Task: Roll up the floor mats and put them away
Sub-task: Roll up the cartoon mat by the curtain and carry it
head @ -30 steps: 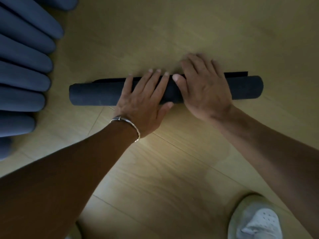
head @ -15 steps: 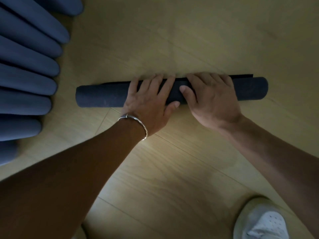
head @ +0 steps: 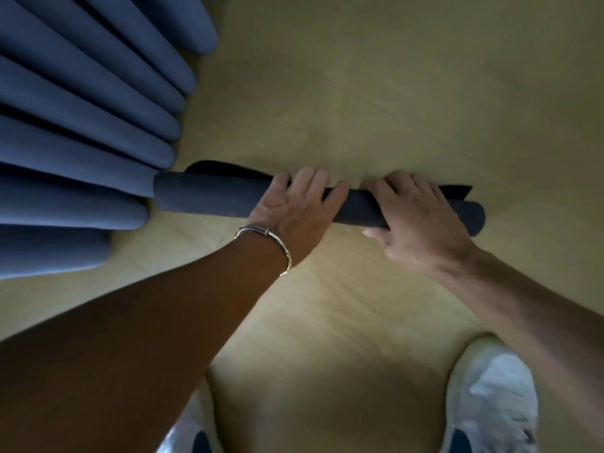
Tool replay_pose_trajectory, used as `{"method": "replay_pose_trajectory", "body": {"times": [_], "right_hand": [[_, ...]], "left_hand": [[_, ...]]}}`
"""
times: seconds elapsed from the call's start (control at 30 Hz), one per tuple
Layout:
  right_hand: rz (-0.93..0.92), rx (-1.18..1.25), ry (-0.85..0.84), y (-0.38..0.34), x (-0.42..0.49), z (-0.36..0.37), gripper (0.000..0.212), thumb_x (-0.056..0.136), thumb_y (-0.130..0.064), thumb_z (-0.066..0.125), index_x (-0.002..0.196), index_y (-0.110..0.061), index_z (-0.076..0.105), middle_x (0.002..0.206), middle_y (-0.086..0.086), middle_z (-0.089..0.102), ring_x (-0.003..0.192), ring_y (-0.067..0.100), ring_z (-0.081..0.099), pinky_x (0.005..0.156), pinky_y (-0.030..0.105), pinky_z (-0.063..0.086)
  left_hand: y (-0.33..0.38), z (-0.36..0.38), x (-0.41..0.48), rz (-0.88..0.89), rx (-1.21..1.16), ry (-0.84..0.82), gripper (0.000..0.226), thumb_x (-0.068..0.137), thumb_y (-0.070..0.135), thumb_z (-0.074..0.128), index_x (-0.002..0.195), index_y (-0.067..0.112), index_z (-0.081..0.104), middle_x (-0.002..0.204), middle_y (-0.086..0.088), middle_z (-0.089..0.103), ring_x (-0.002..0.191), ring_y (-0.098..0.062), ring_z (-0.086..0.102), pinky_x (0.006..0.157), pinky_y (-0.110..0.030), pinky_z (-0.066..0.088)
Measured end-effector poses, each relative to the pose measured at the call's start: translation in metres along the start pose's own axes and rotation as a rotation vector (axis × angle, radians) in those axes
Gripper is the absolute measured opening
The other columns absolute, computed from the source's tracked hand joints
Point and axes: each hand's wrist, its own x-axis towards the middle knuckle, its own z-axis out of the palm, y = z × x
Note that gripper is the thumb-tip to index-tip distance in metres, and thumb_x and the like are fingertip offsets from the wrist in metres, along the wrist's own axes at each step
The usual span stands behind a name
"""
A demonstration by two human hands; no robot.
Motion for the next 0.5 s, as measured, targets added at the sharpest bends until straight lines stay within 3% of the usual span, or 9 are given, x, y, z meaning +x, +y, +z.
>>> {"method": "replay_pose_trajectory", "body": {"times": [0.13,0.23,0.3,0.4,0.5], "right_hand": [[-0.008,-0.015,-0.052,-0.035,-0.038,-0.058,0.06,0.082,-0.044,0.067,0.133,-0.029,0.04,0.12,0.001,0.045,0.11,0.023,0.044,0.09,0.037,0.035],[-0.013,-0.066,-0.006,-0.053,-0.067,-0.139,0.061,0.083,-0.05,0.064,0.134,-0.031,0.038,0.122,-0.002,0.044,0.113,0.02,0.042,0.09,0.035,0.034],[0.006,-0.093,0.06,-0.058,-0.083,-0.21,0.061,0.083,-0.052,0.062,0.135,-0.03,0.039,0.123,-0.002,0.044,0.116,0.02,0.04,0.092,0.037,0.035],[0.038,-0.121,0.191,-0.069,-0.11,-0.343,0.063,0.083,-0.056,0.06,0.135,-0.028,0.04,0.123,-0.001,0.043,0.118,0.02,0.04,0.092,0.039,0.039],[0.034,-0.191,0.346,-0.094,-0.149,-0.485,0.063,0.083,-0.057,0.06,0.135,-0.028,0.04,0.123,-0.002,0.042,0.116,0.019,0.04,0.083,0.035,0.039]], "left_hand": [[-0.01,-0.074,-0.034,0.053,0.06,-0.049,0.048,0.076,0.039,0.051,0.117,0.014,0.055,0.091,-0.006,0.056,0.079,-0.023,0.054,0.064,-0.034,0.044],[-0.023,-0.158,-0.031,0.086,0.115,0.022,0.045,0.08,0.038,0.046,0.116,0.012,0.053,0.092,-0.005,0.056,0.078,-0.023,0.054,0.064,-0.033,0.044],[-0.037,-0.229,-0.015,0.104,0.176,0.088,0.041,0.082,0.036,0.046,0.115,0.011,0.053,0.092,-0.006,0.057,0.078,-0.023,0.053,0.063,-0.034,0.044],[-0.059,-0.365,0.012,0.101,0.257,0.19,0.049,0.079,0.041,0.064,0.117,0.011,0.058,0.1,-0.008,0.06,0.083,-0.025,0.057,0.066,-0.034,0.046],[-0.073,-0.513,0.028,0.039,0.35,0.215,0.052,0.094,0.042,0.045,0.137,0.014,0.036,0.121,-0.007,0.049,0.104,-0.025,0.049,0.085,-0.036,0.04]]}}
